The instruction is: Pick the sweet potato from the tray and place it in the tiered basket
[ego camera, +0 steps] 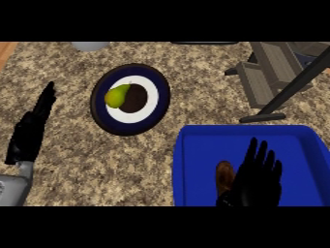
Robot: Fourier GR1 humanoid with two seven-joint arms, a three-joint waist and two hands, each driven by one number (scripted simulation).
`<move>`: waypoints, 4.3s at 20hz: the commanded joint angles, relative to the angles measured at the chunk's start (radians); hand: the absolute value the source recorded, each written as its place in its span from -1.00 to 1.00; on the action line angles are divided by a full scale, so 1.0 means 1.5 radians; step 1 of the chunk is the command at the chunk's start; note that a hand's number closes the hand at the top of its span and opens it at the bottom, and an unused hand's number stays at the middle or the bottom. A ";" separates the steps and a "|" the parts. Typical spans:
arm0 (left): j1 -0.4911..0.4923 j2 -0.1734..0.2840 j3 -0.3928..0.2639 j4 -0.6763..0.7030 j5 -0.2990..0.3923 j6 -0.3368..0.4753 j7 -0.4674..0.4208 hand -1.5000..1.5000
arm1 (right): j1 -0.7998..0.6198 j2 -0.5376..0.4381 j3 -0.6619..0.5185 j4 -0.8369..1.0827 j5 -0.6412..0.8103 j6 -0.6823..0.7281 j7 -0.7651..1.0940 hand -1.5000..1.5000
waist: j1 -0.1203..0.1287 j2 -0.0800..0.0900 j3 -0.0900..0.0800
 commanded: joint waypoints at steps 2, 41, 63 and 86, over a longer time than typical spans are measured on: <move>0.001 -0.017 0.002 0.004 -0.011 0.013 -0.006 0.00 | -0.028 0.023 0.020 0.016 0.033 0.101 0.160 -1.00 | 0.000 0.000 0.001; 0.013 -0.031 0.038 0.009 -0.029 -0.038 -0.022 0.00 | -0.072 0.024 -0.070 0.256 -0.122 0.046 0.047 1.00 | 0.004 0.003 0.001; -0.018 -0.072 0.019 -0.009 -0.073 -0.021 0.020 0.00 | -0.455 0.024 0.074 -0.028 -0.498 0.063 -0.011 1.00 | 0.019 -0.002 0.001; 0.005 -0.045 0.069 0.003 -0.056 -0.056 -0.001 0.00 | -0.963 -0.126 -0.363 0.158 -0.509 0.205 -0.099 1.00 | 0.001 -0.002 0.001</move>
